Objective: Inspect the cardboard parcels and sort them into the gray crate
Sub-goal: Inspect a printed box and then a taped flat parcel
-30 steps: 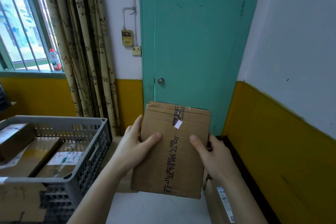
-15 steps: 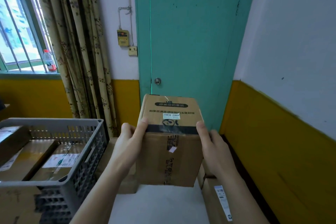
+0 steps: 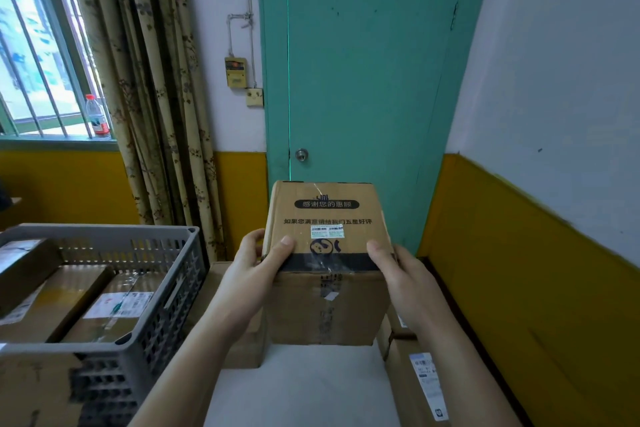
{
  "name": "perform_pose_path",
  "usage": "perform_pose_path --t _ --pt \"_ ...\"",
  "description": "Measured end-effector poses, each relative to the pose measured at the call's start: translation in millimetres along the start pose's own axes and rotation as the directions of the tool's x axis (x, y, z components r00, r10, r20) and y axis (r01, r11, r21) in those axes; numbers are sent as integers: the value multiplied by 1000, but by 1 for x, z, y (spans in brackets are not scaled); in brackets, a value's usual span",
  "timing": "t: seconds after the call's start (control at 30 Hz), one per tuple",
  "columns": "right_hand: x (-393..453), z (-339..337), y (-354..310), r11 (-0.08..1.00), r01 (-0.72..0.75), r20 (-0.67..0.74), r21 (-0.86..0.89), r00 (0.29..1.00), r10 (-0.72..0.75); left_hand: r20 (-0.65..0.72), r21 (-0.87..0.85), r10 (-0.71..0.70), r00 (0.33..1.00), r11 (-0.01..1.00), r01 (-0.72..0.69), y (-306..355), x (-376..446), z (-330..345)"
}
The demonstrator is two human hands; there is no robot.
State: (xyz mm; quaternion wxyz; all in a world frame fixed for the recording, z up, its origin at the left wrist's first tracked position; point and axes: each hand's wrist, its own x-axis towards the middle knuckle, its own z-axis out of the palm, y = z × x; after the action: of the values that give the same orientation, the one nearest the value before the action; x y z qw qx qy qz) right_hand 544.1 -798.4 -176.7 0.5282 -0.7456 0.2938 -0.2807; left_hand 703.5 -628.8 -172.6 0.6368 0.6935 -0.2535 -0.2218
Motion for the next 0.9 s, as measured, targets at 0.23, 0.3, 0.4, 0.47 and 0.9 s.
perform_pose_path --t 0.23,0.3,0.4,0.47,0.9 --pt "-3 1 3 996 -79 27 49 997 78 79 -10 -10 997 1000 11 -7 1 -6" --pt "-2 3 1 999 -35 26 12 999 34 37 38 0 999 999 -2 -2 1 -3" --pt "-4 4 0 999 25 32 -43 999 -24 14 209 72 997 975 -74 -1 -2 0" --pt "-4 2 4 1000 20 38 -12 999 -20 10 217 79 997 973 -79 -6 -1 -3" --pt "-7 1 2 997 19 -26 -81 999 -21 22 130 44 999 990 -47 -7 -2 -6"
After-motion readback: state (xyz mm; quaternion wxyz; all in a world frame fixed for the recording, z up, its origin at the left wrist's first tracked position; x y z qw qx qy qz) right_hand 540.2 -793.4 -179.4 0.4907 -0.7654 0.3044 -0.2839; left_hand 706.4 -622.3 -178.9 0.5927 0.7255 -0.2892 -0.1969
